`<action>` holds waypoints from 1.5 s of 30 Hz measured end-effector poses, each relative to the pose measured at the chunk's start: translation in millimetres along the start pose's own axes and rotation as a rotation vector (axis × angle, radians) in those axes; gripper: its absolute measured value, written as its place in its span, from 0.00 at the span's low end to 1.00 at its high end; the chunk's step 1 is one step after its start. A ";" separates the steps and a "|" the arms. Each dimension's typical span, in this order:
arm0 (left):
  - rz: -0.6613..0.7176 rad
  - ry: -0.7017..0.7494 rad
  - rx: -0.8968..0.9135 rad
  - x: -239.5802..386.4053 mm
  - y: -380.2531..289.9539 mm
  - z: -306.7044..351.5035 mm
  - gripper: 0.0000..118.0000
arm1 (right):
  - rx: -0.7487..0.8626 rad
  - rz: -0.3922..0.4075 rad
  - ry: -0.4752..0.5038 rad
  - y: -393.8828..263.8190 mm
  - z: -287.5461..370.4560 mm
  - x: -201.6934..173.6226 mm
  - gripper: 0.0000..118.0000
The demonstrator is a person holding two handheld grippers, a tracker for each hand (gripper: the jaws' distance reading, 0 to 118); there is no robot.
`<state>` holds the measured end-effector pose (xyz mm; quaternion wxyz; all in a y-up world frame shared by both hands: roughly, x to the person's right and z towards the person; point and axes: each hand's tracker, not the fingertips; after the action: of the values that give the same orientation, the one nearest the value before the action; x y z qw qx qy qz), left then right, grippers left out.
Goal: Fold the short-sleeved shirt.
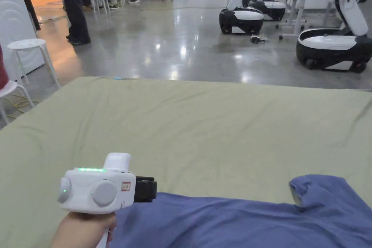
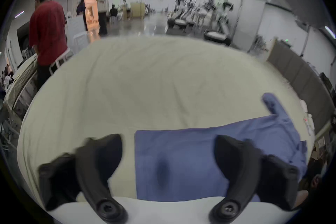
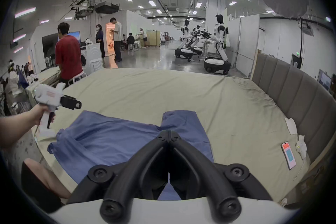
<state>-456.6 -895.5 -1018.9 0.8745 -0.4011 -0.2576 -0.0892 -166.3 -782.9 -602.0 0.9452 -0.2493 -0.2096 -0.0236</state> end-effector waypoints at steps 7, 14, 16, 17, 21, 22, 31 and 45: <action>-0.025 0.050 -0.119 -0.5 -17.5 -68.6 0.65 | -0.067 0.034 -0.029 -1.2 -20.5 20.1 0.00; 0.041 -0.034 -0.029 5.8 -28.4 -24.9 0.00 | -0.152 -0.053 -0.026 3.1 -81.8 49.3 0.00; 0.043 -0.058 -0.022 6.2 -30.7 -14.3 0.00 | -0.228 -0.068 -0.031 4.2 -116.4 62.3 0.00; 0.039 -0.072 -0.011 2.5 -25.3 -1.2 0.00 | -0.280 -0.101 -0.041 5.3 -137.6 69.1 0.02; 0.010 -0.098 0.034 -3.0 -23.5 19.7 0.00 | -0.449 -0.165 -0.122 -1.4 -225.1 97.1 0.87; 0.008 -0.107 0.036 -2.9 -22.4 23.5 0.00 | -0.473 -0.167 -0.148 -5.0 -241.7 101.4 0.87; -0.069 -0.108 0.019 2.8 -25.8 40.8 0.00 | -0.519 -0.193 -0.136 -38.9 -270.6 113.8 0.00; -0.108 -0.211 0.054 -34.1 -65.0 165.8 0.00 | -0.356 -0.152 -0.020 -17.6 -39.8 91.6 0.00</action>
<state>-572.0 -816.3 -903.7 0.8469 -0.3702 -0.3718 -0.0868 -70.1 -812.0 -587.9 0.8795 -0.3963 -0.2297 -0.1293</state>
